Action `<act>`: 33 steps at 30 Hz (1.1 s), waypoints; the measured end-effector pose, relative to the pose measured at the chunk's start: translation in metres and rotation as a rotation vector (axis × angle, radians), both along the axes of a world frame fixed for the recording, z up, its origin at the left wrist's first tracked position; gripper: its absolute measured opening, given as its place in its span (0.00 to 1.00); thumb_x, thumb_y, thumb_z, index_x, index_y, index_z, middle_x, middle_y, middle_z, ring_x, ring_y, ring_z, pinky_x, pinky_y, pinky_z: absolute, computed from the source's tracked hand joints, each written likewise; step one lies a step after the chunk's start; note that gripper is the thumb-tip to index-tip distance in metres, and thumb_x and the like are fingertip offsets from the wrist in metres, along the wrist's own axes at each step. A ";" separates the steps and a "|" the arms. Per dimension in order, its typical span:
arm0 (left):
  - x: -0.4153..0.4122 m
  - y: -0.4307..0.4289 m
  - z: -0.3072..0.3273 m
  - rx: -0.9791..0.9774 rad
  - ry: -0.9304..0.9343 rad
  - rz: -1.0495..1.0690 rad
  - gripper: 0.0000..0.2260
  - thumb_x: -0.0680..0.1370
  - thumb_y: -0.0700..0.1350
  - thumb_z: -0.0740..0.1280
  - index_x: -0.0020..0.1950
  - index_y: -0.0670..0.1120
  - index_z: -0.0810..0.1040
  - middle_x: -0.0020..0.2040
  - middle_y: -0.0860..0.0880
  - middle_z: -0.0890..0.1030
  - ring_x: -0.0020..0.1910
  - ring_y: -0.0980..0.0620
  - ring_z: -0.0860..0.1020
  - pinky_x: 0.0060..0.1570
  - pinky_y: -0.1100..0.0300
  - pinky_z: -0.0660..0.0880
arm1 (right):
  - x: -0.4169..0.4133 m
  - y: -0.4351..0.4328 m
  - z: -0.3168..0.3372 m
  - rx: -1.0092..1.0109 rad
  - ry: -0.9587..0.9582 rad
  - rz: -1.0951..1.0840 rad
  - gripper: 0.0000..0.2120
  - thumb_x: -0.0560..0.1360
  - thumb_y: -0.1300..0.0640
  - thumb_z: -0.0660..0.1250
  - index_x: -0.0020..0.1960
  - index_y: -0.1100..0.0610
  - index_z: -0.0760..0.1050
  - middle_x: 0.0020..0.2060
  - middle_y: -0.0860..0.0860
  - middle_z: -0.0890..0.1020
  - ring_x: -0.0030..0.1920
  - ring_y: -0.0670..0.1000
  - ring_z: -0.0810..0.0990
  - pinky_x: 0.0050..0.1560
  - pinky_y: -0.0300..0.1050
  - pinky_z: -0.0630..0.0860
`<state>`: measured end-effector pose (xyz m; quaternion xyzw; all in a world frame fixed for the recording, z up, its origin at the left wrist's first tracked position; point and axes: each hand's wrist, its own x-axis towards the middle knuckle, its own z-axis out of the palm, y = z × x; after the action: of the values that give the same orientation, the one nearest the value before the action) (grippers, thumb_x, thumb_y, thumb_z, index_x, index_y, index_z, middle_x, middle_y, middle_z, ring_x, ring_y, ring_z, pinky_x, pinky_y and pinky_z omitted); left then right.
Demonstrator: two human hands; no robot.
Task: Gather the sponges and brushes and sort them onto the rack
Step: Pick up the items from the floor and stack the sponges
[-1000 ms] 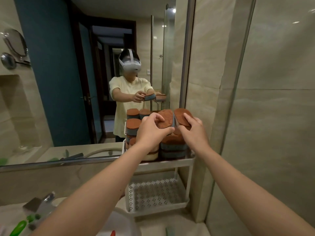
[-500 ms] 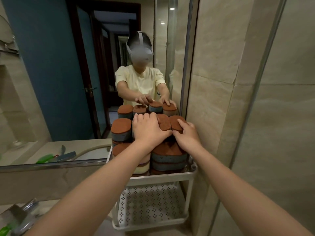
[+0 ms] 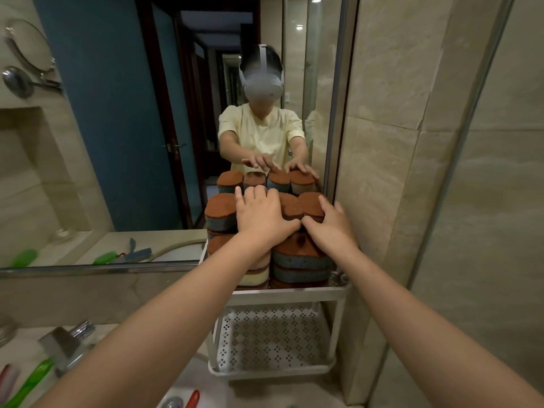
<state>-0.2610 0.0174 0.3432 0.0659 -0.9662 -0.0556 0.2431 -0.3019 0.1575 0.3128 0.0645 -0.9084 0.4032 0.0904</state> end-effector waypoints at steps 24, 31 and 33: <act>0.333 -0.166 -0.078 0.644 0.531 0.357 0.15 0.76 0.44 0.59 0.62 0.54 0.70 0.56 0.56 0.76 0.54 0.59 0.74 0.55 0.57 0.73 | 0.274 -0.237 -0.045 -0.321 0.294 0.839 0.24 0.71 0.62 0.64 0.67 0.53 0.71 0.64 0.50 0.73 0.64 0.48 0.71 0.66 0.41 0.67; 0.499 -0.216 -0.129 0.704 0.519 0.677 0.14 0.75 0.43 0.59 0.59 0.56 0.70 0.57 0.58 0.75 0.53 0.58 0.75 0.54 0.53 0.74 | 0.419 -0.311 -0.102 -0.246 0.160 1.114 0.25 0.71 0.60 0.64 0.68 0.51 0.70 0.65 0.46 0.71 0.61 0.47 0.73 0.54 0.39 0.70; 0.546 -0.224 -0.144 0.715 0.516 0.779 0.14 0.75 0.44 0.58 0.59 0.57 0.69 0.57 0.59 0.75 0.52 0.60 0.75 0.52 0.56 0.74 | 0.459 -0.325 -0.119 -0.207 0.117 1.199 0.27 0.71 0.58 0.64 0.69 0.49 0.68 0.66 0.45 0.69 0.61 0.47 0.73 0.56 0.43 0.72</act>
<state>0.2849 -0.2063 0.1990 0.4782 -0.7016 -0.2989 0.4356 0.1569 -0.1674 0.1941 0.5773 -0.6635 0.4659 -0.0969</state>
